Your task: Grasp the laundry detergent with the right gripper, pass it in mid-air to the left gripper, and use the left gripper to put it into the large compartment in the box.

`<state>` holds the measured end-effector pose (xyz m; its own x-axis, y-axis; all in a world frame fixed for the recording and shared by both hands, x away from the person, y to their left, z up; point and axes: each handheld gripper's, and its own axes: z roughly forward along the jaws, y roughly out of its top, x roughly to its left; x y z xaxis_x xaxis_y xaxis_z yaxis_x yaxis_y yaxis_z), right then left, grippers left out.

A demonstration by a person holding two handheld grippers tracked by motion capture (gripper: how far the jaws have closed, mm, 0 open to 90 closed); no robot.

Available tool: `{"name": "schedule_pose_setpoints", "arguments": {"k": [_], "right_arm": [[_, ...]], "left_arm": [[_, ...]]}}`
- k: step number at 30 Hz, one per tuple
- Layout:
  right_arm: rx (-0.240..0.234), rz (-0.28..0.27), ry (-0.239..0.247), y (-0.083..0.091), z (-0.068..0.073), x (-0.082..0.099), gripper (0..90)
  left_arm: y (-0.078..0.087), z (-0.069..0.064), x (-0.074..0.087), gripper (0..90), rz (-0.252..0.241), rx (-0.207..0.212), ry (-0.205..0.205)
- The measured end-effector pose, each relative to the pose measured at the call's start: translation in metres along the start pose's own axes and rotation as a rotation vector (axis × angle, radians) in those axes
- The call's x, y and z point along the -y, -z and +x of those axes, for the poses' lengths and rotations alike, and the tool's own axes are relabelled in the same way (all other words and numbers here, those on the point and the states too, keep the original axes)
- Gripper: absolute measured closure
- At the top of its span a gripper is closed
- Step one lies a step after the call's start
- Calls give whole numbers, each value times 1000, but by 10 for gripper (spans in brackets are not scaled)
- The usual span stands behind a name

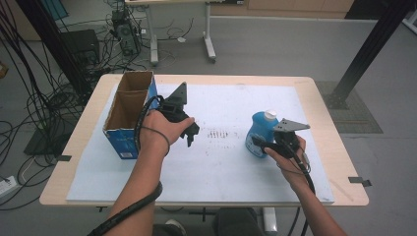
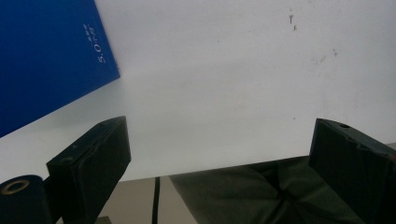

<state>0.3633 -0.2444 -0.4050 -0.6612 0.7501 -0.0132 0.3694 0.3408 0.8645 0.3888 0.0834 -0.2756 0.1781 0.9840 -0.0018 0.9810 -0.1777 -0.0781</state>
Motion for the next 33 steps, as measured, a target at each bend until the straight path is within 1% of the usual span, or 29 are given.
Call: {"name": "schedule_pose_setpoints", "arguments": {"k": [29,33], "right_arm": [[1,-5,-2,0,0,1,429],[1,-4,-2,0,0,0,429]], "left_arm": [[2,-1,-1,61,-4,-2,-7],[2,-1,0,62,-4,-3,-2]]}}
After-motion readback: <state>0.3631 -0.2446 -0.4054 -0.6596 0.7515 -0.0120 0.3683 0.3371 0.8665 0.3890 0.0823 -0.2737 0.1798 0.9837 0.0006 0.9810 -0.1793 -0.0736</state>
